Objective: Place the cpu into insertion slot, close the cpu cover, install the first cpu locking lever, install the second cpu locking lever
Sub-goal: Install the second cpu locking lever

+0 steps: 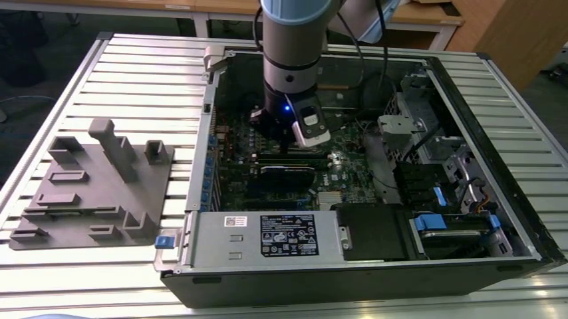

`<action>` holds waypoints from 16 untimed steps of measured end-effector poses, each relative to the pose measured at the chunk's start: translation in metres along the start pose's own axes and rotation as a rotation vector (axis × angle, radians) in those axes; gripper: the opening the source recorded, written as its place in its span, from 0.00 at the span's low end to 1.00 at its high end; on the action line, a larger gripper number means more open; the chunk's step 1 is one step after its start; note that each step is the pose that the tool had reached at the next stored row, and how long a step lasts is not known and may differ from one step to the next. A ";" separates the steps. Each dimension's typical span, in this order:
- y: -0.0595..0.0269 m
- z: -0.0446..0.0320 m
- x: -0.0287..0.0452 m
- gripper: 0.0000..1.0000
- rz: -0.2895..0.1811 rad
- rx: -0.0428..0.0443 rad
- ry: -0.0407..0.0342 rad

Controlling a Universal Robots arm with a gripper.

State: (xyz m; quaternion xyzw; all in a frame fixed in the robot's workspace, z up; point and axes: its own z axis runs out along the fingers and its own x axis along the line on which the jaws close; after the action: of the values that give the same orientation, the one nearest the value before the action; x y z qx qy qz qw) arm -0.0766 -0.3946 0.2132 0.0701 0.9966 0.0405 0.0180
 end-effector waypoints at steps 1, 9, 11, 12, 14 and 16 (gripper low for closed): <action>0.0000 0.0001 0.0000 0.11 -0.001 0.0000 0.0001; -0.0001 0.0006 0.0001 0.11 -0.018 -0.0006 0.0015; -0.0001 0.0007 0.0001 0.11 -0.021 -0.0008 0.0017; -0.0001 0.0007 0.0002 0.11 -0.025 -0.0009 0.0021; -0.0001 0.0007 0.0002 0.11 -0.041 -0.0014 0.0034; -0.0001 0.0007 0.0003 0.11 -0.057 -0.0019 0.0048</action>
State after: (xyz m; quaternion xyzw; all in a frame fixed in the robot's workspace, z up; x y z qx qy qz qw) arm -0.0768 -0.3946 0.2125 0.0414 0.9982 0.0411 0.0169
